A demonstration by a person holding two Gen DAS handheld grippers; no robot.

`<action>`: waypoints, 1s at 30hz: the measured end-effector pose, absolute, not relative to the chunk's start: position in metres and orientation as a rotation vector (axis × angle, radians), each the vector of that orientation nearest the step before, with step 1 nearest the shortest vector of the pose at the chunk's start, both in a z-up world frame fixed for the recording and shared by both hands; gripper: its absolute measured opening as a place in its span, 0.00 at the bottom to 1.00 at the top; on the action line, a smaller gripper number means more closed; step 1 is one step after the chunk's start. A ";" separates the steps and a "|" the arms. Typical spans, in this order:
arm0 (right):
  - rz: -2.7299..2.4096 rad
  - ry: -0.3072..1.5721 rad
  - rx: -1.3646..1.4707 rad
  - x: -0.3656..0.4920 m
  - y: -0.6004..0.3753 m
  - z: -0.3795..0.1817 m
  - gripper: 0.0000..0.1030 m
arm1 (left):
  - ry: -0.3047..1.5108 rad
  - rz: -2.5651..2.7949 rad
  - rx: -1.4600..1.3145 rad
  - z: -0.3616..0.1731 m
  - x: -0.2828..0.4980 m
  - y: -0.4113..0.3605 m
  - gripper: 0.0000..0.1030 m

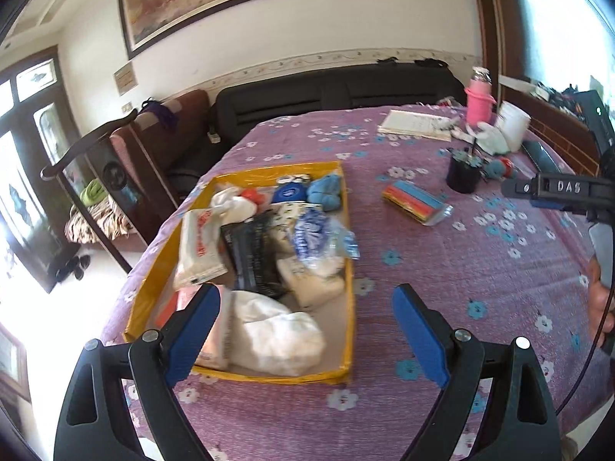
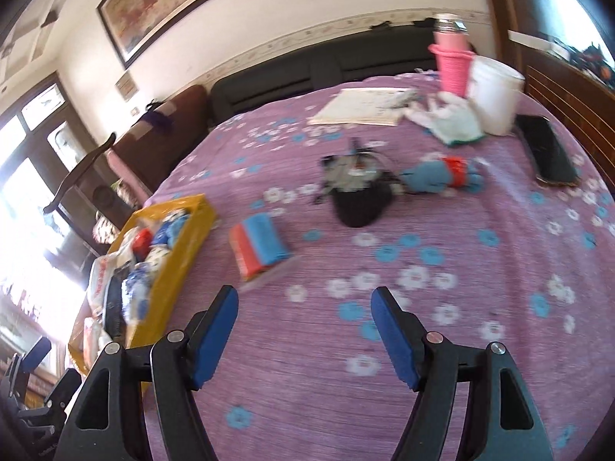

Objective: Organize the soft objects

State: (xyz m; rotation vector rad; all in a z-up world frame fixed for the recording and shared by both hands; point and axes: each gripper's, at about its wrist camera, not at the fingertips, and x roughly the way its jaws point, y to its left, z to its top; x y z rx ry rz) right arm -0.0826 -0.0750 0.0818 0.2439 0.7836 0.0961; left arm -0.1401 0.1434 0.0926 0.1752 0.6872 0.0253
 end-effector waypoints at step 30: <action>-0.034 0.868 0.494 0.021 -0.207 0.057 0.74 | 0.980 -0.318 -0.148 0.048 0.012 0.051 0.88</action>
